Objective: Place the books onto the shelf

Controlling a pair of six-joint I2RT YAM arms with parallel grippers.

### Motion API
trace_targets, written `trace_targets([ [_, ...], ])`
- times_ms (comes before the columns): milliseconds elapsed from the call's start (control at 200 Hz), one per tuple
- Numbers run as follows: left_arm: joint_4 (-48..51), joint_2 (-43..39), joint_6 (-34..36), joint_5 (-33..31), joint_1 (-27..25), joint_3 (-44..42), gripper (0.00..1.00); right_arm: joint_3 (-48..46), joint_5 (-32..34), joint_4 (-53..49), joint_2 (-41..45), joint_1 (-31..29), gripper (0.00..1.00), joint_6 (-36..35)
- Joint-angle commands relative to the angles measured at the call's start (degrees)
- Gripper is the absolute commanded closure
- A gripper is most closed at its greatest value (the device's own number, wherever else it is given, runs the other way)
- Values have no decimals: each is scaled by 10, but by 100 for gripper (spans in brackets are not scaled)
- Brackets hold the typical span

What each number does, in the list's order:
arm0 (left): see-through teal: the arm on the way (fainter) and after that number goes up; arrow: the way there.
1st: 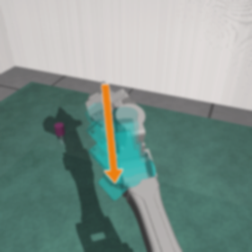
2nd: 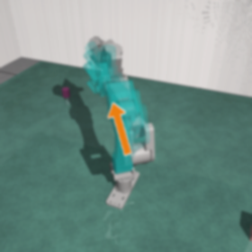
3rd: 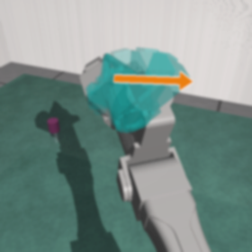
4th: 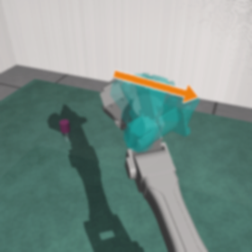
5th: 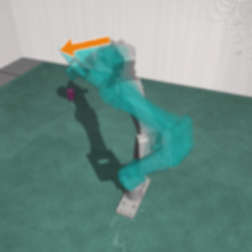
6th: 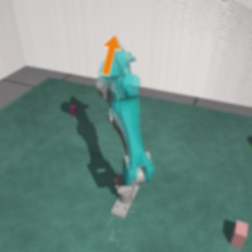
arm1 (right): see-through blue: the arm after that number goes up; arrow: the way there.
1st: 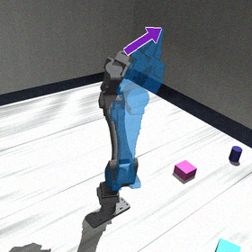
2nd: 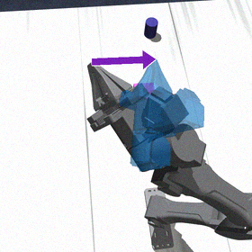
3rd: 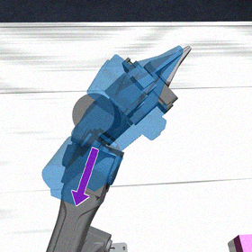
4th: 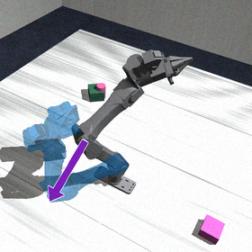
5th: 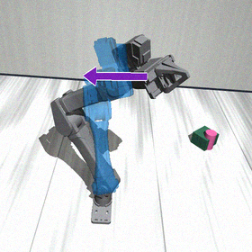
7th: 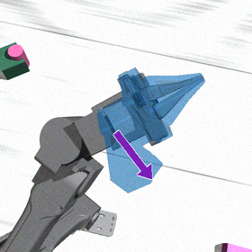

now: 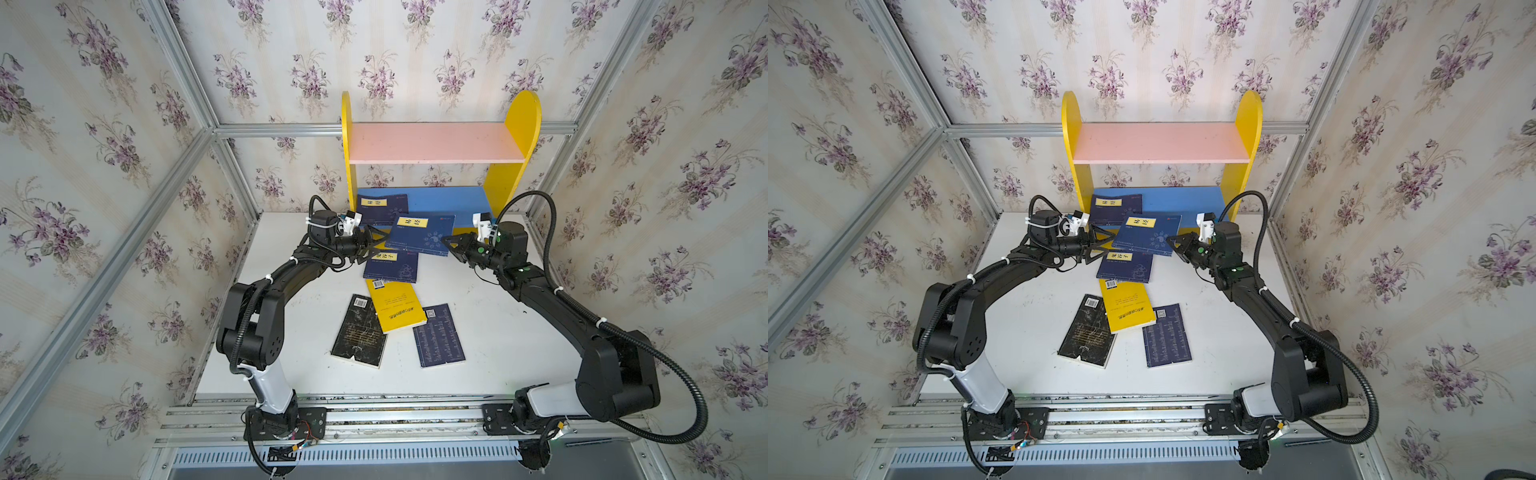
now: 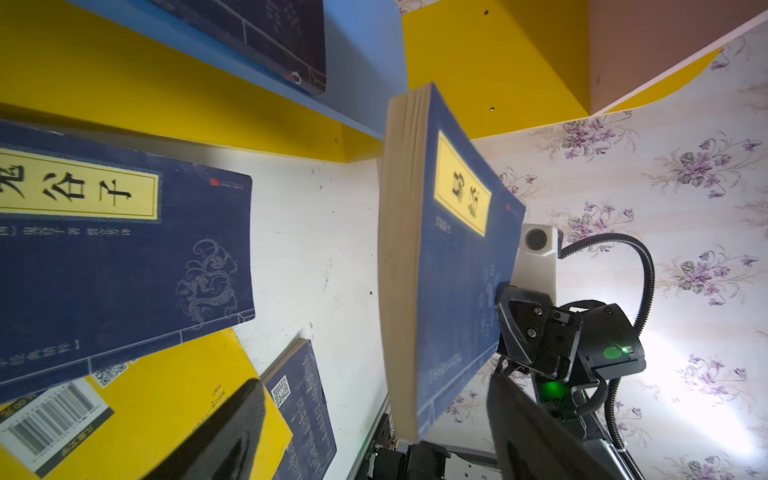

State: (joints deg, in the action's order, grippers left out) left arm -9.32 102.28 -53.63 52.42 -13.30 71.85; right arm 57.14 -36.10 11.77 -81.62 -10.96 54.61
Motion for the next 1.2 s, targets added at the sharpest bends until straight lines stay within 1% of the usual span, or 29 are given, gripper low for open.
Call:
trace_targets([
  [0,-60,3,-35,29,-3,5,26,18,-37,80,-13,2,96,13],
  [145,-90,8,-63,32,-4,13,43,31,-58,99,-37,1,96,23],
  [170,-99,10,-69,33,-4,14,44,31,-60,103,-40,2,96,26],
  [190,-105,10,-74,34,-4,15,50,31,-60,105,-43,2,96,26],
  [255,-116,10,-85,34,-5,16,58,33,-59,115,-49,2,96,28],
  [300,-126,10,-93,33,-5,14,63,34,-59,126,-54,2,96,32],
  [355,-139,9,-102,32,-5,10,65,37,-60,138,-61,2,95,36],
  [455,-173,12,-129,29,-5,3,77,40,-64,163,-76,2,94,49],
  [560,-235,17,-169,27,-5,-3,86,44,-68,186,-94,2,89,66],
  [595,-252,17,-179,22,-5,-4,88,45,-68,191,-99,2,86,70],
  [690,-286,15,-194,3,-3,-6,92,46,-67,196,-109,3,72,82],
  [765,-305,12,-202,-14,-2,-4,94,41,-70,202,-113,7,59,94],
  [830,-319,14,-208,-23,0,1,95,29,-71,215,-115,12,53,108],
  [959,-327,22,-212,-29,1,17,96,-3,-72,259,-112,20,51,141],
  [1109,-328,30,-209,-26,1,26,96,-8,-82,277,-122,20,55,162],
  [1199,-328,27,-202,-29,1,24,96,-8,-85,294,-129,20,56,173],
])
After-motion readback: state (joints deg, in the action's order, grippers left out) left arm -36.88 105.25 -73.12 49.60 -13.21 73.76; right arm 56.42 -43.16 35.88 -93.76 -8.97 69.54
